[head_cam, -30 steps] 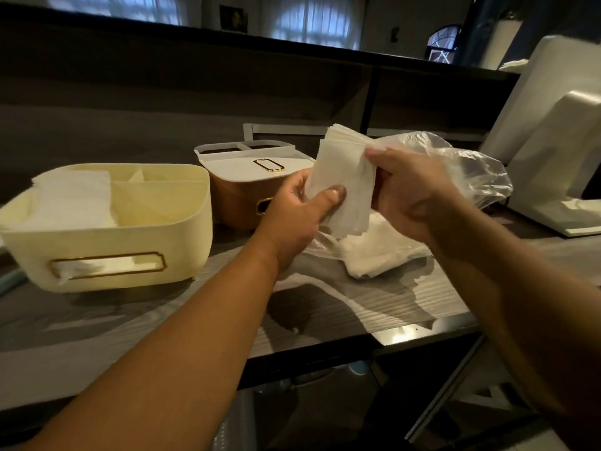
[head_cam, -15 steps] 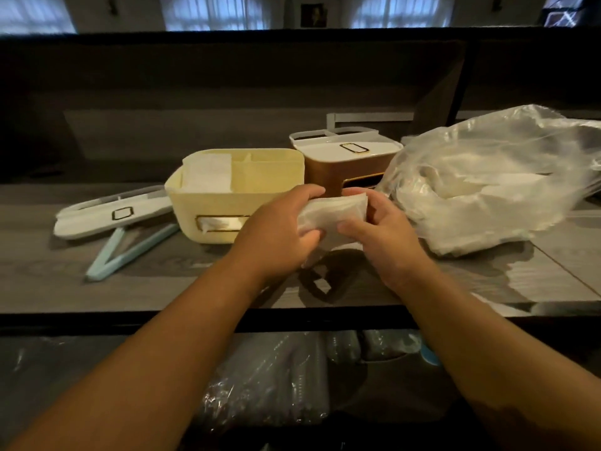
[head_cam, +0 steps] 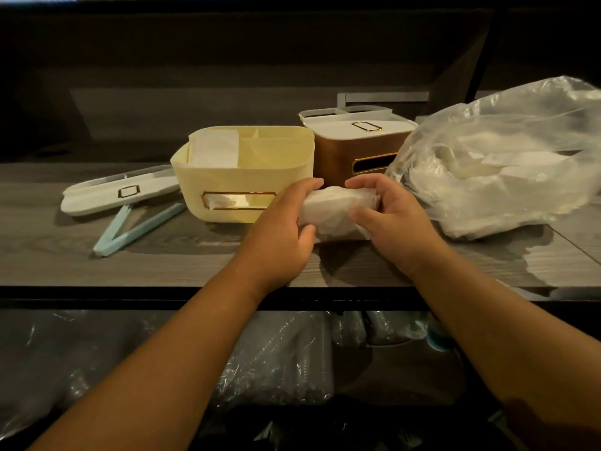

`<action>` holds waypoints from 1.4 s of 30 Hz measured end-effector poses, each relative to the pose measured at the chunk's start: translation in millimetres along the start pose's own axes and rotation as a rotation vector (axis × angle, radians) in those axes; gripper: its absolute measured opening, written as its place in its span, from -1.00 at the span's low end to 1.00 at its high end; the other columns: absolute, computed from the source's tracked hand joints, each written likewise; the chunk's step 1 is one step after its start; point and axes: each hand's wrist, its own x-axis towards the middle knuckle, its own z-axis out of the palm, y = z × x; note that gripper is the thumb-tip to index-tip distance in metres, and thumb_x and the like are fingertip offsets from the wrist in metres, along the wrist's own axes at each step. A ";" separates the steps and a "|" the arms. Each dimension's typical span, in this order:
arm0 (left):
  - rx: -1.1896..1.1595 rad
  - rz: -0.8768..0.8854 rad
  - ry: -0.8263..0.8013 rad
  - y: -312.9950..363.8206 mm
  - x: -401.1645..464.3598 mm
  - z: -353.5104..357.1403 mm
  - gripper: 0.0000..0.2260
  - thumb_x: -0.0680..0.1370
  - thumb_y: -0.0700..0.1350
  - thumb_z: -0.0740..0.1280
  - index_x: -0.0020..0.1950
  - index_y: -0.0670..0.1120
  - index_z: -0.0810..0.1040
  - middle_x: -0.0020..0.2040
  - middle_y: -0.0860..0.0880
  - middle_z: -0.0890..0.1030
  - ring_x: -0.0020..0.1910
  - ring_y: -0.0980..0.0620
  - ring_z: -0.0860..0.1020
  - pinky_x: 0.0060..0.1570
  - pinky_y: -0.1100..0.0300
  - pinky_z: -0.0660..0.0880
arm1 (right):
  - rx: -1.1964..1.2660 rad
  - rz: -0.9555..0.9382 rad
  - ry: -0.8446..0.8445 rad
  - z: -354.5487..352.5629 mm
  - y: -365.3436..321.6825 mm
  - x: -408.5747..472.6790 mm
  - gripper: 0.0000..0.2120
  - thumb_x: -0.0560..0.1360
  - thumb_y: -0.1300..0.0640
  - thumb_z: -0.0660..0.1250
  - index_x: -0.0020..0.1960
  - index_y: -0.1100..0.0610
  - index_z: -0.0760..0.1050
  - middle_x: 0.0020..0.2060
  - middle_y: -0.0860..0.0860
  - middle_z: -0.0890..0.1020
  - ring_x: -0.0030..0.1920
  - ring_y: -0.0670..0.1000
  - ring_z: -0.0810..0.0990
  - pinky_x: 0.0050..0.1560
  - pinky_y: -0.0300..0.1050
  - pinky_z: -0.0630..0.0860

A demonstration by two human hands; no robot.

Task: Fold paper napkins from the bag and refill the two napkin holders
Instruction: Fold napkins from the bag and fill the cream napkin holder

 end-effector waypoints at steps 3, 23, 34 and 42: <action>-0.064 0.021 0.009 -0.1 -1.3 0.0 -0.42 0.59 -0.29 0.33 0.51 0.11 0.23 0.41 0.09 0.34 0.31 0.13 0.36 0.27 0.32 0.40 | 0.033 -0.004 -0.039 0.4 -0.9 -2.1 -0.58 0.53 0.29 0.37 0.22 -0.17 0.49 0.16 -0.14 0.51 0.15 -0.04 0.56 -0.02 -0.14 0.66; -0.037 0.072 0.056 -2.2 -3.7 3.1 -0.46 0.49 -0.32 0.38 0.21 0.12 0.15 0.19 0.06 0.22 0.21 0.09 0.34 -0.02 0.56 0.45 | 0.003 0.031 -0.130 11.2 -7.9 -5.5 -0.46 0.47 0.37 0.39 0.30 -0.10 0.44 0.12 -0.17 0.52 0.08 -0.06 0.57 -0.04 -0.15 0.67; -0.074 0.084 0.143 -1.8 -2.7 -3.2 -0.64 0.57 -0.21 0.38 0.19 0.14 0.31 0.16 0.14 0.37 0.08 0.18 0.42 -0.05 0.49 0.51 | -0.032 -0.029 -0.067 8.0 -9.6 -7.9 -0.59 0.58 0.26 0.31 0.27 -0.18 0.57 0.24 -0.13 0.53 0.20 -0.05 0.53 0.01 -0.15 0.66; -0.037 0.031 0.041 -2.7 -1.2 -0.6 -0.64 0.59 -0.20 0.36 0.23 0.14 0.33 0.17 0.15 0.39 0.14 0.11 0.44 -0.16 0.50 0.47 | -0.089 0.018 -0.084 8.6 -6.2 -6.7 -0.56 0.57 0.24 0.34 0.33 -0.19 0.50 0.18 -0.13 0.55 0.02 -0.11 0.61 -0.15 -0.31 0.61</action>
